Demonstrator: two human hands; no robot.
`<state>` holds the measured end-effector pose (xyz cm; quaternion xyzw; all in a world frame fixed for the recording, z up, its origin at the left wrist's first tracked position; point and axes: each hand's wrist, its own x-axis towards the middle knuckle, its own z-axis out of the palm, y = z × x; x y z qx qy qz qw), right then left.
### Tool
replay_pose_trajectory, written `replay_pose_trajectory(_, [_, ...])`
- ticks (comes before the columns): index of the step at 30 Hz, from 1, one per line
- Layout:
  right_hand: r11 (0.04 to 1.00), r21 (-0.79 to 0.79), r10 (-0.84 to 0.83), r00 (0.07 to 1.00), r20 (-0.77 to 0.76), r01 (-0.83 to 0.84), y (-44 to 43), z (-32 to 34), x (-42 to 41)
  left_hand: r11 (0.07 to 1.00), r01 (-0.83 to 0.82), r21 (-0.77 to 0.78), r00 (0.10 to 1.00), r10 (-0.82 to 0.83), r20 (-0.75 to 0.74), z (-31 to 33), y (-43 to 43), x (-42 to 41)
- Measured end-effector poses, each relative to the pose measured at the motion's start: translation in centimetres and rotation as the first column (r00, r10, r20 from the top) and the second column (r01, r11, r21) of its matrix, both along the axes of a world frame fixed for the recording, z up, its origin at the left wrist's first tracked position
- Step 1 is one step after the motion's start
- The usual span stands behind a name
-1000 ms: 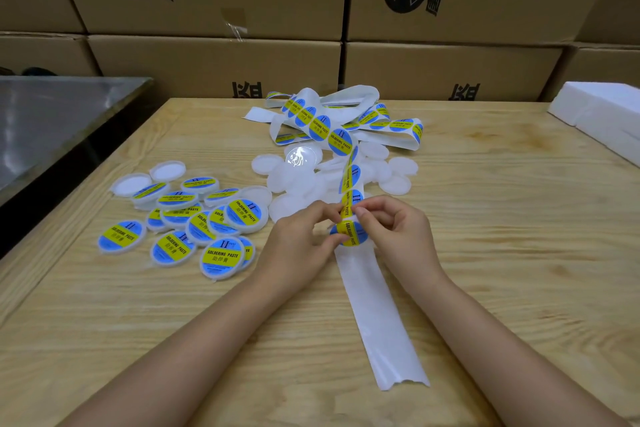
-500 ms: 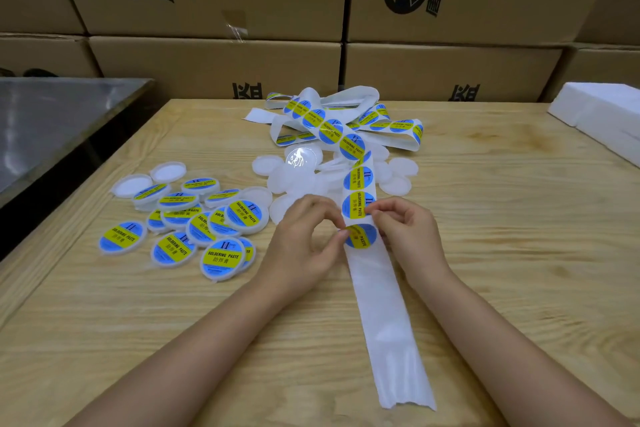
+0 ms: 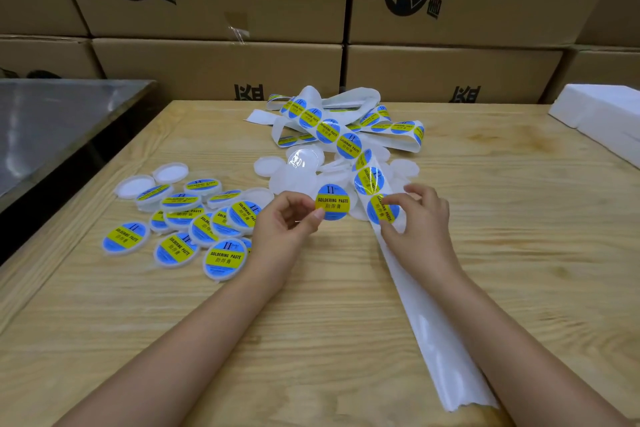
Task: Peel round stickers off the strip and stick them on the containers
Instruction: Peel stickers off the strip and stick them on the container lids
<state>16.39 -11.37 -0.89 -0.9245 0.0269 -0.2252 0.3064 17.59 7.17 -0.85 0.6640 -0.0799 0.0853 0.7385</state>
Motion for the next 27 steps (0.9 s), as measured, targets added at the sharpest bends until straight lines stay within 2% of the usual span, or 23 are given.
replay_pose_trajectory(2, [0.997,0.051,0.051,0.983,0.178,-0.061,1.0,0.4,-0.4,1.0,0.016,-0.024,1.0,-0.017,-0.016,0.1,0.0,0.0])
replay_pose_trajectory(3, [0.985,0.135,0.084,0.979,0.188,-0.11,1.4,0.6,-0.6,0.999,0.026,-0.029,1.0,-0.026,-0.017,0.1,-0.1,0.0])
replay_pose_trajectory(5, [0.903,0.383,0.178,0.981,0.072,-0.192,2.2,0.8,-0.8,0.998,0.048,-0.03,0.999,-0.048,-0.015,0.0,-0.1,0.0])
replay_pose_trajectory(7, [0.753,0.623,0.28,0.96,-0.011,-0.213,2.4,0.8,-0.8,0.997,0.073,-0.015,0.997,-0.073,-0.008,-0.1,-0.1,0.0])
replay_pose_trajectory(8, [0.698,0.687,0.296,0.955,-0.018,-0.203,2.3,0.7,-0.8,0.996,0.084,-0.006,0.996,-0.084,-0.004,-0.2,-0.1,0.0])
replay_pose_trajectory(10, [0.643,0.742,0.294,0.956,-0.011,-0.189,2.0,0.6,-0.7,0.996,0.091,0.008,0.996,-0.091,-0.002,-0.2,-0.1,-0.1])
replay_pose_trajectory(13, [0.636,0.747,0.295,0.955,0.0,-0.196,2.0,0.4,-0.4,0.997,0.061,0.048,0.998,-0.061,0.001,-0.4,-0.2,0.1])
replay_pose_trajectory(16, [0.63,0.761,0.242,0.97,-0.002,-0.156,2.1,0.2,-0.2,0.961,-0.144,0.234,0.988,0.127,0.09,-0.7,-0.2,0.5])
replay_pose_trajectory(17, [0.622,0.771,0.22,0.975,-0.003,-0.138,2.0,0.2,-0.1,0.908,-0.241,0.344,0.967,0.196,0.161,-0.8,0.1,0.7])
replay_pose_trajectory(19, [0.617,0.777,0.204,0.979,-0.004,-0.125,1.8,0.1,0.1,0.738,-0.368,0.566,0.925,0.226,0.306,-1.2,0.6,0.9])
replay_pose_trajectory(21, [0.614,0.779,0.21,0.978,-0.006,-0.127,1.8,-0.2,0.1,0.54,-0.384,0.749,0.921,0.174,0.347,-1.9,0.8,1.3])
replay_pose_trajectory(23, [0.609,0.783,0.214,0.977,-0.003,-0.131,1.8,-0.4,0.2,0.376,-0.354,0.857,0.935,0.142,0.324,-2.3,0.6,1.5])
replay_pose_trajectory(25, [0.607,0.784,0.203,0.979,0.003,-0.129,1.8,-0.5,0.2,0.287,-0.359,0.888,0.933,0.136,0.333,-2.4,0.6,1.5])
replay_pose_trajectory(27, [0.575,0.808,0.187,0.982,0.019,-0.125,1.7,-0.6,0.3,0.253,-0.385,0.888,0.922,0.147,0.358,-2.1,0.7,1.4])
